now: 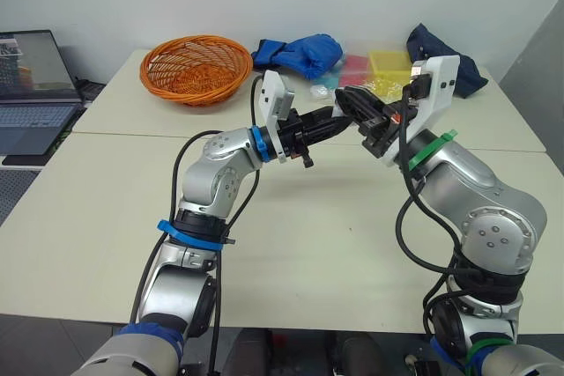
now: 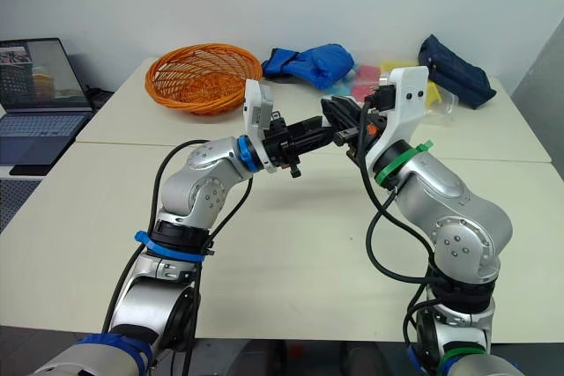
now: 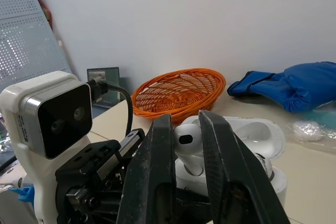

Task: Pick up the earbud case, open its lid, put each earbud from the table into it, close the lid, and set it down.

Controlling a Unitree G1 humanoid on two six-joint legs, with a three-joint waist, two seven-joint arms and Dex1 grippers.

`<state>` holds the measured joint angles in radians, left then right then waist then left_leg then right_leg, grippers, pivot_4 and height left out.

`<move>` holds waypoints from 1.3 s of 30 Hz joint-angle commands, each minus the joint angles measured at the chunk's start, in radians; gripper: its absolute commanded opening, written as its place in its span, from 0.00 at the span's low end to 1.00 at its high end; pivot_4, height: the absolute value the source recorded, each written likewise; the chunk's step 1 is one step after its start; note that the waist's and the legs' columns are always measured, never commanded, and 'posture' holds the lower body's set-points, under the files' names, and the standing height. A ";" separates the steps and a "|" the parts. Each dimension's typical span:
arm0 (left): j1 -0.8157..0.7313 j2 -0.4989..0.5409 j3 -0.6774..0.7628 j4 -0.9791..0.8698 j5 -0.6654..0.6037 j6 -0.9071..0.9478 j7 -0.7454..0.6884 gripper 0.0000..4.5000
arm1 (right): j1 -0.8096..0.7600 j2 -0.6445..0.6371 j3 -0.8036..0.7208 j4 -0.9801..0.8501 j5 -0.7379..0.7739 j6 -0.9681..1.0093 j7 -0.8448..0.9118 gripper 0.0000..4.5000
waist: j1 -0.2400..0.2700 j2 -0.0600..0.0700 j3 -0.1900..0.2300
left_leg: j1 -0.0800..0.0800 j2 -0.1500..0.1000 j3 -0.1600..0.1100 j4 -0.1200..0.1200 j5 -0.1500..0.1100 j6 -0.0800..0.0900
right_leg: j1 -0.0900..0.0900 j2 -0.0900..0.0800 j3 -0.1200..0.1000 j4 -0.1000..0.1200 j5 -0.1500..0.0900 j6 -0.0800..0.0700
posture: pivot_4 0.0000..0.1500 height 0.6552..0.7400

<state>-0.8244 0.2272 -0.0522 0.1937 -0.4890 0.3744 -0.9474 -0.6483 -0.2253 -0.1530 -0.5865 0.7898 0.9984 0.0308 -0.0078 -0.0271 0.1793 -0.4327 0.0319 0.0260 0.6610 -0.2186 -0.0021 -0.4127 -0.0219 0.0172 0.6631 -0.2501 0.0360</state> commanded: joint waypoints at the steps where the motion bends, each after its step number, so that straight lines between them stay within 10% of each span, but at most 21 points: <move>1: -0.036 -0.007 0.017 -0.035 -0.015 -0.016 -0.007 0.17 | 0.003 -0.011 -0.003 -0.022 -0.005 -0.026 0.000 0.07 | 0.000 0.000 0.000 | 0.000 0.000 0.000 0.000 0.000 0.000 | 0.000 0.000 0.000 0.000 0.000 0.000 | 1.00 1.00; 39: -0.047 -0.020 0.029 -0.067 -0.043 0.019 -0.003 0.17 | 0.029 -0.002 -0.026 -0.003 0.007 -0.071 -0.028 0.07 | 0.000 0.000 0.000 | 0.000 0.000 0.000 0.000 0.000 0.000 | 0.000 0.000 0.000 0.000 -0.001 0.001 | 1.00 1.00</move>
<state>-0.8374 0.2141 -0.0426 0.1930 -0.5020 0.4074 -0.9404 -0.6253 -0.2263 -0.1420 -0.5859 0.7906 0.9371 0.0212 -0.0077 -0.0271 0.1793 -0.4328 0.0320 0.0260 0.6606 -0.2186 -0.0021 -0.4128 -0.0219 0.0173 0.6626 -0.2506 0.0368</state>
